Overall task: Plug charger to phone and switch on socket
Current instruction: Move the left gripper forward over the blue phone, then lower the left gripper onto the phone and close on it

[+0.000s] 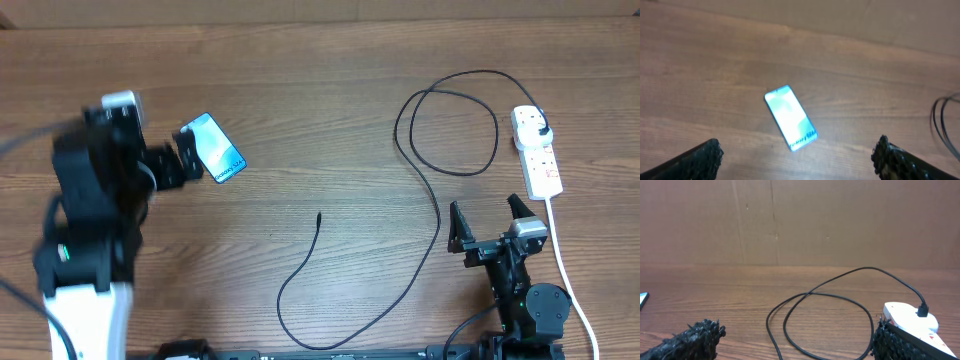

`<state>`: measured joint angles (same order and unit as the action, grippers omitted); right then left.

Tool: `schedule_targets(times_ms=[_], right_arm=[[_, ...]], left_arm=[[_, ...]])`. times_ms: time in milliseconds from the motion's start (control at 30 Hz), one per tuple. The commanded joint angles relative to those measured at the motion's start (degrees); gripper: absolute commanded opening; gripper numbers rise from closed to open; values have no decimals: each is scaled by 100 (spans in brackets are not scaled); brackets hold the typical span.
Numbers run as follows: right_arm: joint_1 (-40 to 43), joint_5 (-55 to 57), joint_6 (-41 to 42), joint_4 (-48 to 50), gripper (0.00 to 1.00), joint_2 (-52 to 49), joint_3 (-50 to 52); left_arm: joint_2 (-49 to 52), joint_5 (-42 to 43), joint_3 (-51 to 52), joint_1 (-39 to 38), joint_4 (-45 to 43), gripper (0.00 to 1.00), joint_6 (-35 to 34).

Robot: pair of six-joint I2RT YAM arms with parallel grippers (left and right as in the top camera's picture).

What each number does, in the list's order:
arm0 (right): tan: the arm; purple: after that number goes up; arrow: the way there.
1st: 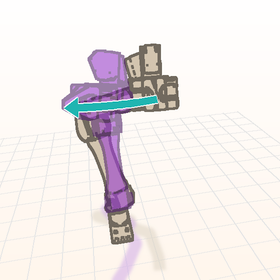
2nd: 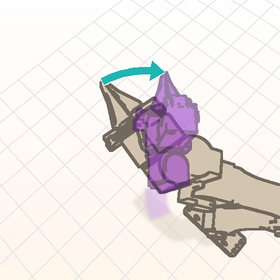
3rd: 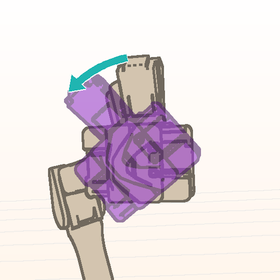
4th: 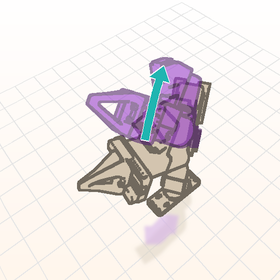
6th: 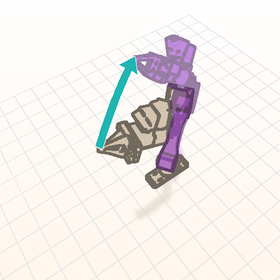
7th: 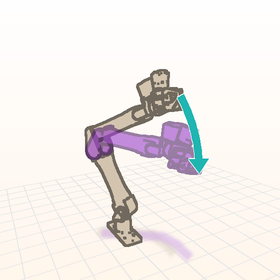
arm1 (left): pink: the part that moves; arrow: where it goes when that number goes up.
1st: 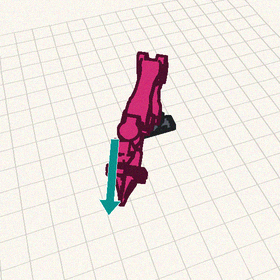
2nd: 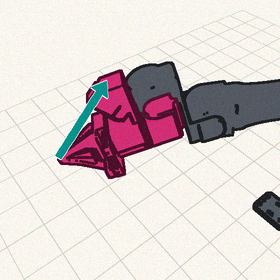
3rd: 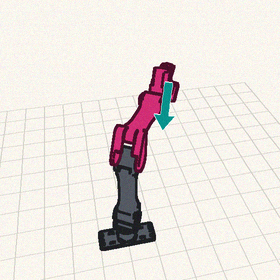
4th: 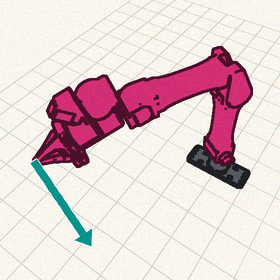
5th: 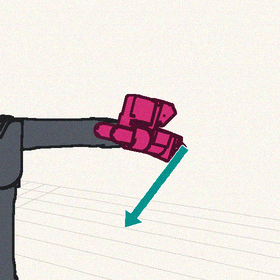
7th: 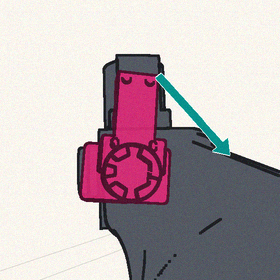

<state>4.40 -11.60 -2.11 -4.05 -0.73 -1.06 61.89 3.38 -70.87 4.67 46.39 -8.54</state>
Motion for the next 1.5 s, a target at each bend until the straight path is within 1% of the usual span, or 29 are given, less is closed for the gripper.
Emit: schedule_targets(times_ms=[0,67,200,300,400,467,500,567,633,933,1067,1267,1467], right_arm=[[-28,44,20,31,100,57,59],[-28,44,22,31,100,57,59],[-28,44,22,31,100,57,59],[-28,44,22,31,100,57,59],[-28,44,20,31,100,57,59],[-28,44,22,31,100,57,61],[-28,44,20,31,100,57,59],[-28,44,22,31,100,57,59],[-28,44,20,31,100,57,59],[-28,44,22,31,100,57,59],[-28,44,20,31,100,57,59],[-28,44,22,31,100,57,59],[-28,44,22,31,100,57,59]], left_arm=[[754,-39,-859,57,393,100,-24],[1117,-15,-1054,55,501,100,-31],[1650,275,-1056,57,752,100,-72],[2044,398,-1058,57,734,100,-92],[2369,310,-1062,57,841,100,-769],[2557,83,-1082,55,953,100,-1325],[2658,68,-1110,57,999,100,-1469],[2889,120,-1266,55,1121,100,-1475],[3204,79,-1613,52,1456,100,-1596],[4892,0,-3834,52,2881,100,-1902],[5626,0,-4478,50,3440,100,-1888],[6151,4,-4518,50,3545,100,-1875],[6415,2,-4509,50,3545,100,-1873]])
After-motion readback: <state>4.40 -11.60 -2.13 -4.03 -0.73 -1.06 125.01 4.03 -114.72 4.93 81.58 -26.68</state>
